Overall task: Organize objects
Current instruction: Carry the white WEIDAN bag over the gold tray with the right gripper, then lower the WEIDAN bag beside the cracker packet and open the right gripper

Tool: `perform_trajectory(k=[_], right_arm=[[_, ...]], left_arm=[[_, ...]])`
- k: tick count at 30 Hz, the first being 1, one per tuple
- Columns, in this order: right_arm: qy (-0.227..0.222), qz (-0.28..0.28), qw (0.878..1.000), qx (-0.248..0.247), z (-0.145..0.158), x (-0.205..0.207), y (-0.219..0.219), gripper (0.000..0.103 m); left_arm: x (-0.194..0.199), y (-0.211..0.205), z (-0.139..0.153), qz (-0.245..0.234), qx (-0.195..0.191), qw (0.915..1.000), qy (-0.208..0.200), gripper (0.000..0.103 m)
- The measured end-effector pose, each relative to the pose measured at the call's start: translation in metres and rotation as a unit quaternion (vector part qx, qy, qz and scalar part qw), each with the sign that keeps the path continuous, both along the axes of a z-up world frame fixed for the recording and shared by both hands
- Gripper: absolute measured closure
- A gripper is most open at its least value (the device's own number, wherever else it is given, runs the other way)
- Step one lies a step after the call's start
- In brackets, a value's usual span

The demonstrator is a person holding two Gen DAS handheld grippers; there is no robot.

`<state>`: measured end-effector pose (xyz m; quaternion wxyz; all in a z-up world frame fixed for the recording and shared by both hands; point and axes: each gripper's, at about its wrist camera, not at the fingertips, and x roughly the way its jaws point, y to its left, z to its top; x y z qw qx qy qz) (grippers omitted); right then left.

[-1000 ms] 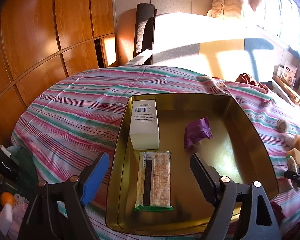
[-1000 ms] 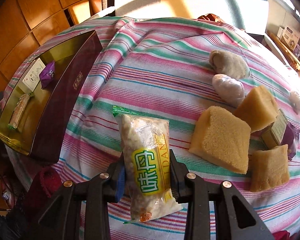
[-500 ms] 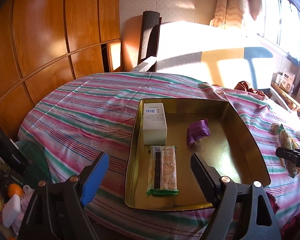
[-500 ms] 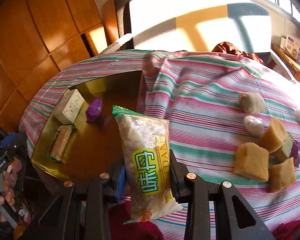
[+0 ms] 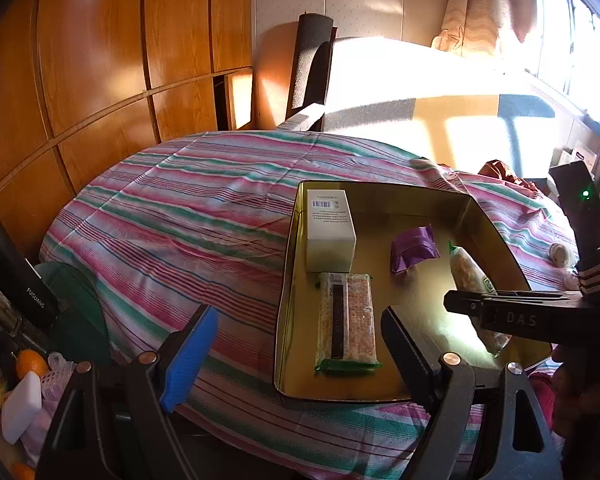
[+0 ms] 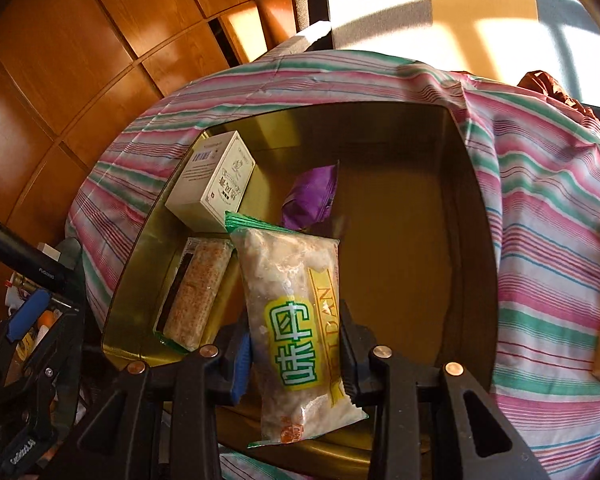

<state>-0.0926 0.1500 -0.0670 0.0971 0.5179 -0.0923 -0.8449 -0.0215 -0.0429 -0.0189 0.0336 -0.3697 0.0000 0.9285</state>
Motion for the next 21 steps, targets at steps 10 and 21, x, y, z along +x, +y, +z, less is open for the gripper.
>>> perform_trajectory(k=[10, 21], right_arm=[[-0.026, 0.023, 0.999, 0.002, -0.023, -0.012, -0.036, 0.066], [0.068, -0.002, 0.994, 0.090, 0.012, 0.018, -0.041, 0.061]], left_arm=[[0.000, -0.022, -0.012, 0.026, 0.013, 0.9995, -0.013, 0.019], [0.001, -0.029, -0.014, 0.041, 0.012, 0.9989, -0.016, 0.019]])
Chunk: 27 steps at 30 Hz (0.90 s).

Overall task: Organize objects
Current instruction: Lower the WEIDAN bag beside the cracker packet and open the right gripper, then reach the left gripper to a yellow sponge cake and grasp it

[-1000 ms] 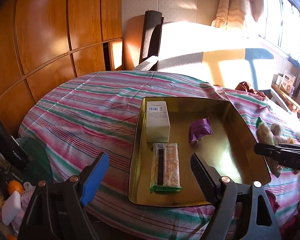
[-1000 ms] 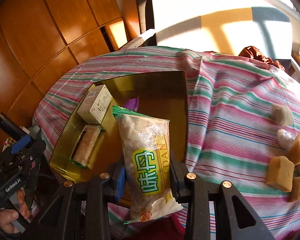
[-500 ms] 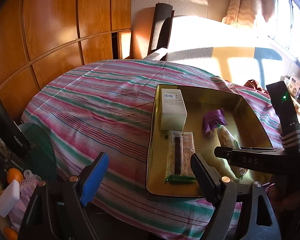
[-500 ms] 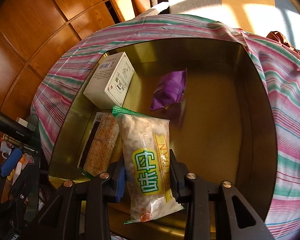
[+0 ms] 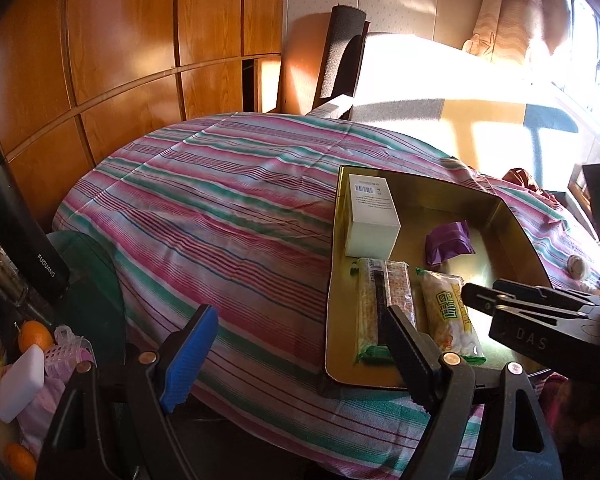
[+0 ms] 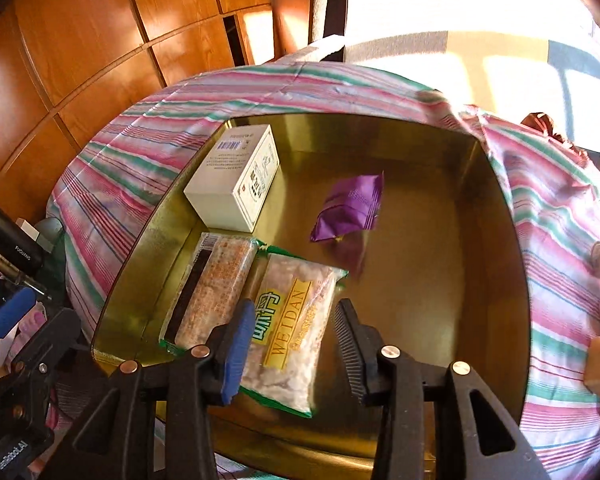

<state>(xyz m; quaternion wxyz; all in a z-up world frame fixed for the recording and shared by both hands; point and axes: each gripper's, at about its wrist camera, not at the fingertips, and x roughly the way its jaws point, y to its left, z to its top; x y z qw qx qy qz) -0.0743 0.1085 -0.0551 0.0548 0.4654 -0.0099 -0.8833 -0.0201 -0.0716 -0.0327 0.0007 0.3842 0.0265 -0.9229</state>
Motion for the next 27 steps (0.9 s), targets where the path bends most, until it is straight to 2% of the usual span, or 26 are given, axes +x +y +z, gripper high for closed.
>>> perform_trajectory(k=[5, 12, 27], right_arm=[[0.047, -0.023, 0.998, 0.038, 0.024, 0.018, 0.012, 0.061], [0.082, -0.058, 0.991, 0.084, 0.043, 0.036, 0.040, 0.060], [0.072, -0.149, 0.980, 0.106, 0.039, 0.068, 0.138, 0.060]], left_arm=[[0.002, 0.010, 0.003, -0.010, -0.002, 0.9999, 0.002, 0.019], [0.002, 0.038, 0.007, -0.045, -0.006, 0.9989, 0.002, 0.019], [-0.001, 0.119, 0.019, -0.143, -0.020, 0.9895, 0.012, 0.019]])
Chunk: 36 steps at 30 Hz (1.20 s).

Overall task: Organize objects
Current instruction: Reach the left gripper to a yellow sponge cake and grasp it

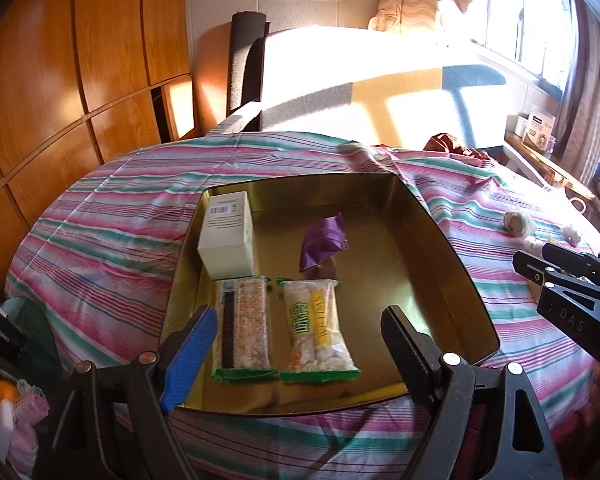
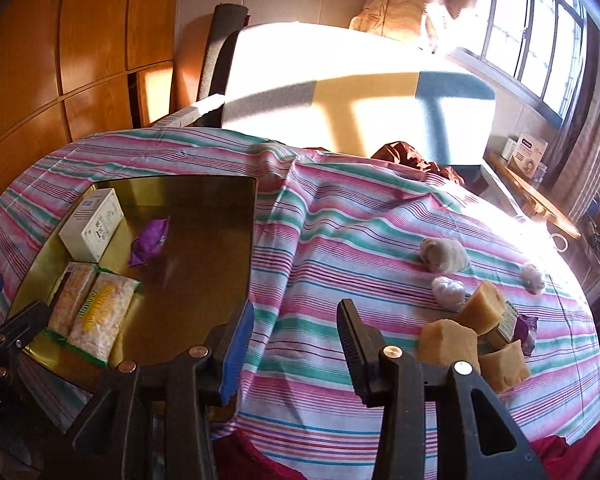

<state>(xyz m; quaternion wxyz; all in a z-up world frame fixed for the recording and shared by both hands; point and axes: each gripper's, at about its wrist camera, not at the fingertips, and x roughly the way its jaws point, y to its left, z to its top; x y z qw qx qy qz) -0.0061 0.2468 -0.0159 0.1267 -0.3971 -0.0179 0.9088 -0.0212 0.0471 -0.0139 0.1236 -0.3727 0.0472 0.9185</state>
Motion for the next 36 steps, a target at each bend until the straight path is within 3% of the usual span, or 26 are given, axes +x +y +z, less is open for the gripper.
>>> perform_trajectory(k=[6, 11, 13, 17, 19, 21, 25, 31, 36], right_arm=[[-0.018, -0.076, 0.997, -0.029, -0.006, 0.022, 0.085, 0.060], [-0.020, -0.176, 0.983, -0.055, -0.005, 0.055, 0.181, 0.060], [-0.012, -0.216, 0.973, -0.081, -0.007, 0.068, 0.219, 0.059], [0.035, -0.284, 0.929, -0.235, -0.020, 0.097, 0.282, 0.059], [0.064, -0.304, 0.911, -0.270, -0.022, 0.105, 0.294, 0.059], [0.076, -0.310, 0.903, -0.288, -0.024, 0.106, 0.297, 0.057], [0.085, -0.296, 0.899, -0.311, -0.026, 0.101, 0.298, 0.056], [0.118, -0.294, 0.884, -0.344, -0.026, 0.111, 0.305, 0.048], [0.120, -0.296, 0.879, -0.353, -0.027, 0.111, 0.308, 0.047]], left_arm=[[0.000, 0.044, 0.006, -0.059, -0.001, 0.9983, 0.002, 0.019], [0.005, 0.092, 0.009, -0.119, -0.005, 0.9929, 0.002, 0.019], [0.006, 0.114, 0.009, -0.143, -0.004, 0.9898, -0.004, 0.019], [0.007, 0.164, 0.005, -0.186, -0.003, 0.9823, -0.023, 0.019], [0.008, 0.189, 0.001, -0.204, -0.005, 0.9785, -0.032, 0.019], [0.007, 0.213, -0.007, -0.222, -0.007, 0.9736, -0.052, 0.019], [0.002, 0.257, -0.023, -0.238, -0.007, 0.9674, -0.087, 0.018], [-0.003, 0.307, -0.040, -0.270, -0.007, 0.9563, -0.112, 0.002], [-0.013, 0.343, -0.054, -0.272, -0.025, 0.9538, -0.125, 0.000]])
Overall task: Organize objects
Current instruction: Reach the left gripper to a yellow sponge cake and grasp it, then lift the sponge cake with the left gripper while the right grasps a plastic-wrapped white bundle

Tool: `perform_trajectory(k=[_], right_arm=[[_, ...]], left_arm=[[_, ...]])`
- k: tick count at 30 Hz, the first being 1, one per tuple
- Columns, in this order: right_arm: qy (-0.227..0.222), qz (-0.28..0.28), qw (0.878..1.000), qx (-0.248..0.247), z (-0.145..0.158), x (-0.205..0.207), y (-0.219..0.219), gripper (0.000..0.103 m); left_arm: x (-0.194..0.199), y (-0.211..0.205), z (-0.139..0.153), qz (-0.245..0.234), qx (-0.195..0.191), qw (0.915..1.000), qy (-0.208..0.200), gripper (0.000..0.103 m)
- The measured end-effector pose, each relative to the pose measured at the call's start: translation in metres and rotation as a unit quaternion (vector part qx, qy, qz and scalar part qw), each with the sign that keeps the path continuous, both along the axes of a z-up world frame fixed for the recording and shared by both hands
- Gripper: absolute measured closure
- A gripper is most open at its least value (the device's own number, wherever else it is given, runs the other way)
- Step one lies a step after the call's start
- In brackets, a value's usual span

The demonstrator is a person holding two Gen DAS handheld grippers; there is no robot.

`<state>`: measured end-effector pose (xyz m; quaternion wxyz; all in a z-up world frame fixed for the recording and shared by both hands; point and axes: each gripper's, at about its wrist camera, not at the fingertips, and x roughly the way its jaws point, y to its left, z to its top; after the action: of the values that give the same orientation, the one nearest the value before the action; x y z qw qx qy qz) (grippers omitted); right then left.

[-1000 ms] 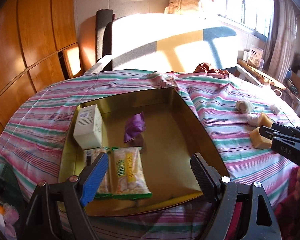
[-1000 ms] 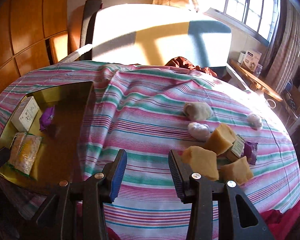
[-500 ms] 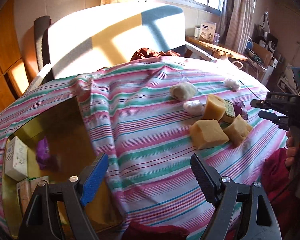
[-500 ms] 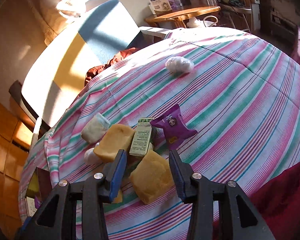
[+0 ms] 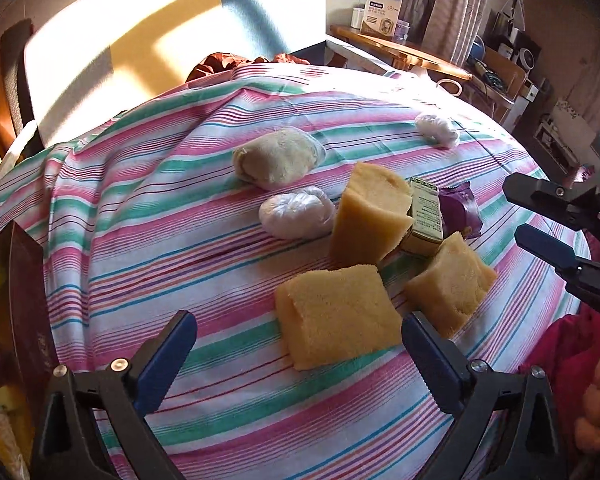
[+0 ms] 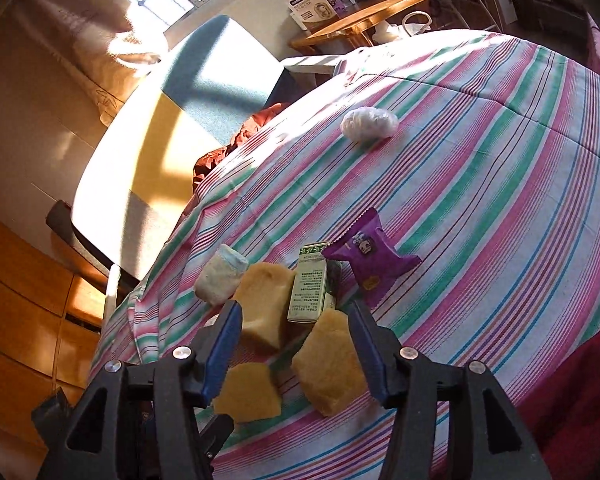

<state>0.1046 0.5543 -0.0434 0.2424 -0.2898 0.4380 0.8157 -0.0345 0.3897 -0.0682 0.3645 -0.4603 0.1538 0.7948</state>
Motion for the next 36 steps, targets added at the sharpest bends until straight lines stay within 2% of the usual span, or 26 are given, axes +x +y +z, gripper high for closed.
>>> perform_trajectory(k=[5, 6, 8, 9, 10, 12, 18, 24, 27, 31, 36], right_arm=[[0.001, 0.011, 1.000, -0.007, -0.002, -0.002, -0.001, 0.046], [0.003, 0.011, 1.000, -0.009, -0.002, -0.002, -0.001, 0.046], [-0.001, 0.011, 1.000, -0.013, -0.004, -0.002, -0.001, 0.046], [-0.007, 0.014, 1.000, -0.015, -0.005, -0.004, 0.000, 0.046], [-0.013, 0.017, 1.000, -0.018, -0.007, -0.005, 0.000, 0.046], [-0.022, 0.027, 0.999, -0.017, -0.008, -0.009, -0.002, 0.046], [-0.021, 0.020, 0.999, -0.012, -0.008, -0.008, -0.002, 0.046], [0.014, -0.021, 0.999, -0.045, -0.011, 0.009, 0.010, 0.046], [0.013, -0.040, 0.997, -0.060, -0.014, 0.014, 0.015, 0.046], [-0.035, -0.037, 0.997, -0.060, -0.017, 0.004, 0.019, 0.047], [-0.136, -0.022, 0.990, 0.004, -0.009, -0.022, 0.043, 0.056]], left_arm=[[-0.008, 0.023, -0.021, 0.005, -0.030, 0.9995, 0.004, 0.000], [-0.009, 0.022, -0.026, 0.004, -0.023, 0.9997, -0.006, 0.003], [-0.009, 0.015, -0.029, -0.001, 0.005, 0.9995, -0.031, 0.025], [-0.006, 0.011, -0.027, -0.005, 0.014, 0.9994, -0.032, 0.029], [-0.002, 0.006, -0.025, -0.010, 0.022, 0.9993, -0.027, 0.038], [0.009, -0.003, -0.020, -0.017, 0.025, 0.9995, -0.008, 0.043], [0.033, -0.050, -0.013, -0.025, 0.031, 0.9991, 0.017, 0.046], [0.049, -0.095, -0.002, -0.021, 0.052, 0.9982, 0.023, 0.046], [0.055, -0.109, 0.010, -0.023, 0.068, 0.9969, 0.032, 0.046], [0.061, -0.129, 0.022, -0.028, 0.083, 0.9954, 0.040, 0.046], [0.059, -0.144, 0.028, -0.023, 0.094, 0.9947, 0.035, 0.046]])
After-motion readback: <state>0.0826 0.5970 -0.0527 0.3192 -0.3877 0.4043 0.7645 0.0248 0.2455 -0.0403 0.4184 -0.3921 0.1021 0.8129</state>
